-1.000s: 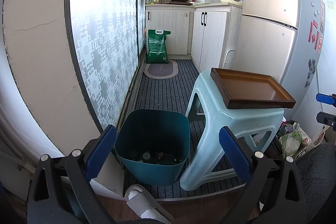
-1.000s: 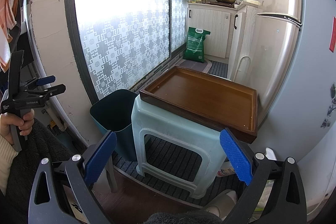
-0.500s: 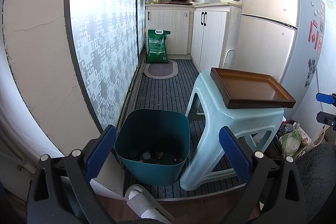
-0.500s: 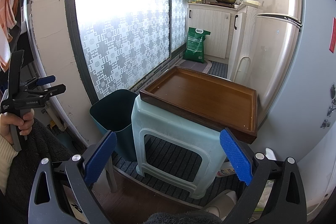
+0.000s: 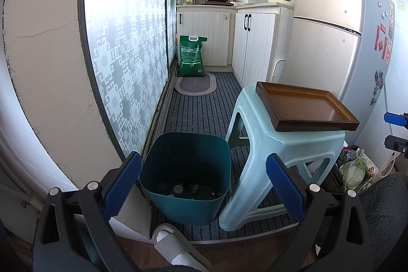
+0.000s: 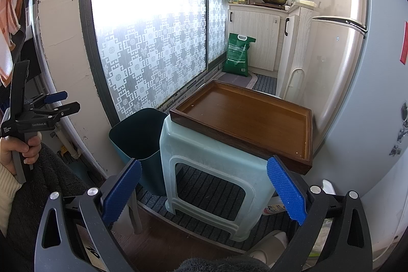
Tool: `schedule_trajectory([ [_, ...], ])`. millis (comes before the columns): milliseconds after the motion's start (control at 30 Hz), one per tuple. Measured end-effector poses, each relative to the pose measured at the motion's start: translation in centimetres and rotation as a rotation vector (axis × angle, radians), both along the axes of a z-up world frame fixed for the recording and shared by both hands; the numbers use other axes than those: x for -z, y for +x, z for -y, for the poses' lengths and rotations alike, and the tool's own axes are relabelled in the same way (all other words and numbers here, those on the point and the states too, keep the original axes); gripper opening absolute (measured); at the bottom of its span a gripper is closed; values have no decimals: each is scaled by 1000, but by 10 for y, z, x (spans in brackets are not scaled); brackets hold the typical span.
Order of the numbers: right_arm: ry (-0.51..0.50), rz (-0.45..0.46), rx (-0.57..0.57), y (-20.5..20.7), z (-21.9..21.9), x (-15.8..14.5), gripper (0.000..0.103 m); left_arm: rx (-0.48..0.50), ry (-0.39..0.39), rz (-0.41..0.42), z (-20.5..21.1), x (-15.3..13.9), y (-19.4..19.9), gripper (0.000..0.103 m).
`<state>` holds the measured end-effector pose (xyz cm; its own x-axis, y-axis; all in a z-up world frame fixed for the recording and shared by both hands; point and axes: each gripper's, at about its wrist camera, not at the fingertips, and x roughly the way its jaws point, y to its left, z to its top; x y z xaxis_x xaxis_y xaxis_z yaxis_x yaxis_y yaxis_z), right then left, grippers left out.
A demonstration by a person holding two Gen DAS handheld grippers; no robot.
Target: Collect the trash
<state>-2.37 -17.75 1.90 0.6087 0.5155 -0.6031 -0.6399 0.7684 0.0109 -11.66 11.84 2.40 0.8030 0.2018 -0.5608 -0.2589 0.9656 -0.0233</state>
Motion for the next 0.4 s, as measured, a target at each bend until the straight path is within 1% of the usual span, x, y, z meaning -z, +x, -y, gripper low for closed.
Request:
schedule_trajectory([
  [400, -1, 0, 0, -1, -1, 0, 100, 4, 4, -3, -3, 3, -2, 100],
])
